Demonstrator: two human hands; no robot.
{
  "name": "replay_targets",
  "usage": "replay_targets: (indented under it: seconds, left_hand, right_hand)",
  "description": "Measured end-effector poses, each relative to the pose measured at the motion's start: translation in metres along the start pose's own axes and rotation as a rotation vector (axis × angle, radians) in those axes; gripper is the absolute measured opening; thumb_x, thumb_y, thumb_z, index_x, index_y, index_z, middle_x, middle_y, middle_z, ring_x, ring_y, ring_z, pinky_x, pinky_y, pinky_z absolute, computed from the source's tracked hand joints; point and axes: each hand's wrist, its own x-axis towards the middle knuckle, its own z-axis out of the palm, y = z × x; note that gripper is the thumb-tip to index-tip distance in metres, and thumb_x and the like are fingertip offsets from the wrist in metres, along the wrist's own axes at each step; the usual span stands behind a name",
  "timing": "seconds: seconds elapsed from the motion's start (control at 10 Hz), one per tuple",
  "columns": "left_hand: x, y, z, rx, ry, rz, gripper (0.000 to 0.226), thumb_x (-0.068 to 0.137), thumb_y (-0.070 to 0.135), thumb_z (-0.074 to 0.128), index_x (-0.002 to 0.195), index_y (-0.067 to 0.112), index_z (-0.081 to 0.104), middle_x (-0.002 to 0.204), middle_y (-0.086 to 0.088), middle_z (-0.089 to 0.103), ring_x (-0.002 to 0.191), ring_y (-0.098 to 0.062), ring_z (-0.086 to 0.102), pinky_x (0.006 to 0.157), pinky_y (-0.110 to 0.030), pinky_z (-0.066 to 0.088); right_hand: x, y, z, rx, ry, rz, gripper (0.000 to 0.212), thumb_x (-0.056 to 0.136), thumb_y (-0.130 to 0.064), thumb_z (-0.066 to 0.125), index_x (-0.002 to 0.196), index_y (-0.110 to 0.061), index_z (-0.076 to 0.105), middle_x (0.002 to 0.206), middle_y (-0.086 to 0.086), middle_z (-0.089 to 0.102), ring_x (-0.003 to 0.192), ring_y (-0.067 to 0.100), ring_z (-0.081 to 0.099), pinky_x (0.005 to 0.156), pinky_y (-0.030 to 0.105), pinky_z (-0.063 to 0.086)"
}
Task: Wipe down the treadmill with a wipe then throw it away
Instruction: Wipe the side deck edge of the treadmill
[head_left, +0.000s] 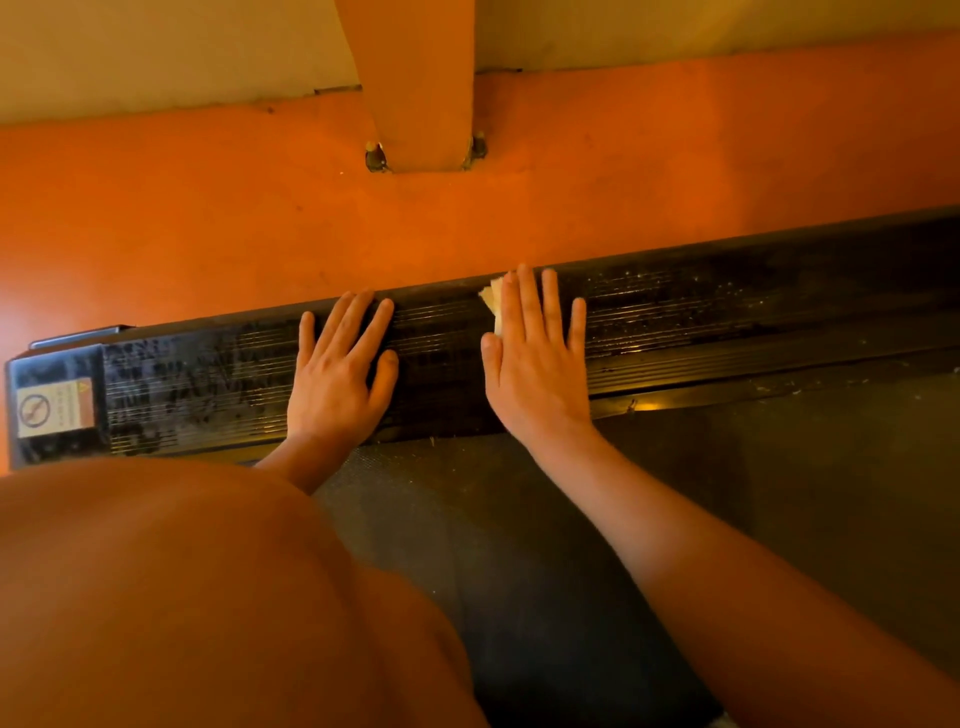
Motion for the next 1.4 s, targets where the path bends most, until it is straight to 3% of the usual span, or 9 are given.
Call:
replay_targets:
  seconds: [0.1, 0.3, 0.5, 0.7, 0.9, 1.0, 1.2, 1.4]
  left_hand:
    - [-0.001, 0.001, 0.001, 0.002, 0.006, 0.001, 0.056, 0.108, 0.041, 0.032, 0.16, 0.02, 0.032, 0.168, -0.006, 0.026, 0.158, -0.021, 0.013, 0.127, -0.056, 0.005]
    - [-0.001, -0.002, 0.0, 0.011, 0.001, -0.005, 0.056, 0.108, 0.041, 0.033, 0.16, 0.021, 0.031, 0.168, -0.005, 0.026, 0.158, -0.021, 0.012, 0.127, -0.055, 0.005]
    - [-0.001, -0.001, 0.001, 0.002, 0.016, -0.001, 0.056, 0.108, 0.04, 0.033, 0.16, 0.02, 0.033, 0.168, -0.006, 0.027, 0.158, -0.021, 0.014, 0.127, -0.056, 0.005]
    - [-0.002, -0.001, 0.002, -0.008, 0.019, 0.005, 0.055, 0.108, 0.039, 0.034, 0.16, 0.021, 0.033, 0.167, -0.006, 0.027, 0.158, -0.021, 0.013, 0.126, -0.057, 0.007]
    - [-0.002, -0.002, 0.001, -0.004, 0.021, 0.003, 0.055, 0.108, 0.04, 0.034, 0.16, 0.02, 0.033, 0.167, -0.006, 0.029, 0.157, -0.021, 0.014, 0.126, -0.057, 0.007]
    - [-0.002, -0.001, 0.001, -0.009, 0.022, 0.005, 0.055, 0.108, 0.04, 0.034, 0.16, 0.02, 0.033, 0.167, -0.006, 0.029, 0.157, -0.021, 0.014, 0.126, -0.057, 0.007]
    - [-0.001, -0.001, 0.001, -0.005, 0.022, 0.001, 0.056, 0.108, 0.041, 0.033, 0.16, 0.02, 0.033, 0.167, -0.006, 0.028, 0.158, -0.021, 0.014, 0.127, -0.056, 0.006]
    - [-0.003, -0.003, 0.002, 0.001, 0.016, 0.003, 0.055, 0.108, 0.04, 0.034, 0.16, 0.021, 0.033, 0.167, -0.006, 0.028, 0.157, -0.021, 0.015, 0.127, -0.056, 0.006]
  right_hand:
    - [-0.033, 0.004, 0.004, -0.008, -0.038, -0.038, 0.065, 0.109, -0.044, 0.019, 0.165, -0.014, 0.005, 0.172, 0.008, 0.0, 0.159, 0.027, -0.005, 0.127, 0.056, 0.005]
    - [0.028, 0.0, -0.005, 0.015, -0.008, 0.001, 0.064, 0.109, -0.045, 0.019, 0.165, -0.015, 0.009, 0.173, 0.008, 0.003, 0.159, 0.028, -0.004, 0.126, 0.056, -0.001]
    - [-0.008, 0.003, 0.001, -0.022, -0.034, -0.117, 0.064, 0.109, -0.043, 0.021, 0.165, -0.016, 0.006, 0.173, 0.006, 0.0, 0.159, 0.027, -0.005, 0.127, 0.057, 0.004]
    - [0.002, 0.011, -0.002, 0.014, 0.012, 0.02, 0.064, 0.109, -0.044, 0.017, 0.165, -0.015, 0.006, 0.172, 0.007, 0.001, 0.159, 0.028, -0.005, 0.127, 0.057, 0.002]
    - [-0.013, 0.011, 0.002, 0.008, -0.021, -0.059, 0.063, 0.109, -0.044, 0.018, 0.165, -0.018, 0.006, 0.173, 0.005, 0.002, 0.159, 0.027, -0.005, 0.126, 0.058, 0.004]
    - [0.02, 0.025, -0.007, 0.004, 0.008, 0.037, 0.062, 0.109, -0.044, 0.015, 0.165, -0.017, 0.008, 0.172, 0.006, 0.003, 0.159, 0.028, -0.004, 0.126, 0.058, 0.002]
    - [-0.032, 0.01, 0.004, 0.017, 0.013, 0.058, 0.062, 0.11, -0.043, 0.019, 0.165, -0.016, 0.007, 0.172, 0.007, 0.003, 0.159, 0.028, -0.003, 0.127, 0.057, 0.004]
    - [0.022, 0.024, -0.009, 0.012, 0.019, 0.046, 0.063, 0.109, -0.043, 0.015, 0.165, -0.015, 0.011, 0.172, 0.008, 0.006, 0.159, 0.029, -0.003, 0.126, 0.058, 0.002]
